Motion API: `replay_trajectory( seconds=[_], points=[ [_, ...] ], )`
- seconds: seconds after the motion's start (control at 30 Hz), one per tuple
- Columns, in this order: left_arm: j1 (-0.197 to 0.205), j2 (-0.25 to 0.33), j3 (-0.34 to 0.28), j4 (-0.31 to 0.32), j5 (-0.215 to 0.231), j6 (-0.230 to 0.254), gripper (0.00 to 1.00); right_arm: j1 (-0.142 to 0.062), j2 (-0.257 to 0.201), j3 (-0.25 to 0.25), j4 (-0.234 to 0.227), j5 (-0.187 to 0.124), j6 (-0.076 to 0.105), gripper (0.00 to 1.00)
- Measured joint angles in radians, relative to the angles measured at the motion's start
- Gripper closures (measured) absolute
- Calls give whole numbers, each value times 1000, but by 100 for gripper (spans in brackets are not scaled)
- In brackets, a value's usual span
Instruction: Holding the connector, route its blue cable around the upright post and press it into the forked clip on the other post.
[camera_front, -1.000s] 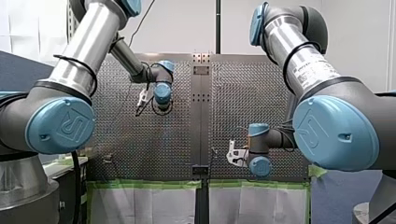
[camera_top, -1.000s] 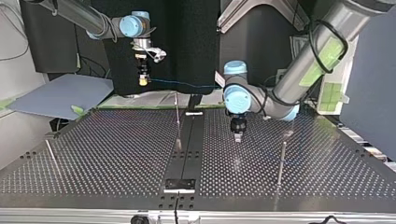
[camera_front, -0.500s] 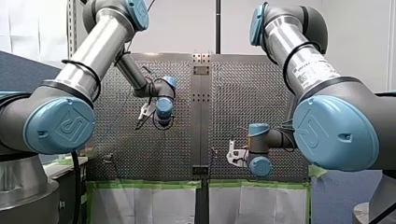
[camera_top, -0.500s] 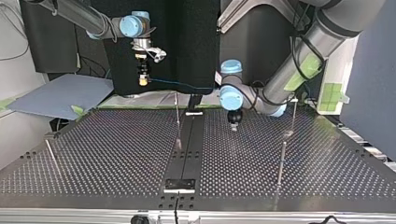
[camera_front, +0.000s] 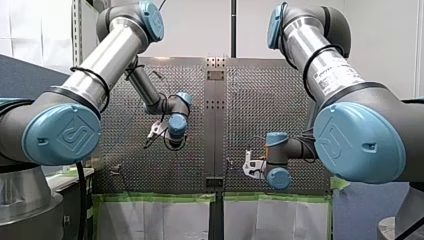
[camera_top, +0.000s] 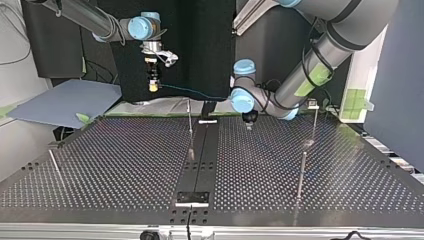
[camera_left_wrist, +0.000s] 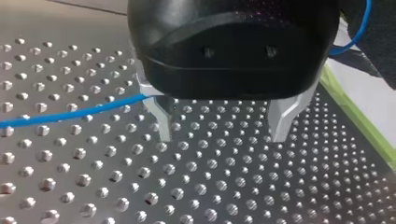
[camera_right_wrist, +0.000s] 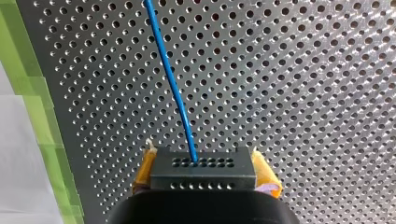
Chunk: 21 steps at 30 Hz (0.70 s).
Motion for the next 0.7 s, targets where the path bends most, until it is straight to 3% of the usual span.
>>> replay_trajectory(
  seconds=[0.7],
  points=[
    [-10, -23, -41, 55, -11, -3, 2, 1, 0, 0, 0, 4, 2, 100]
  ],
)
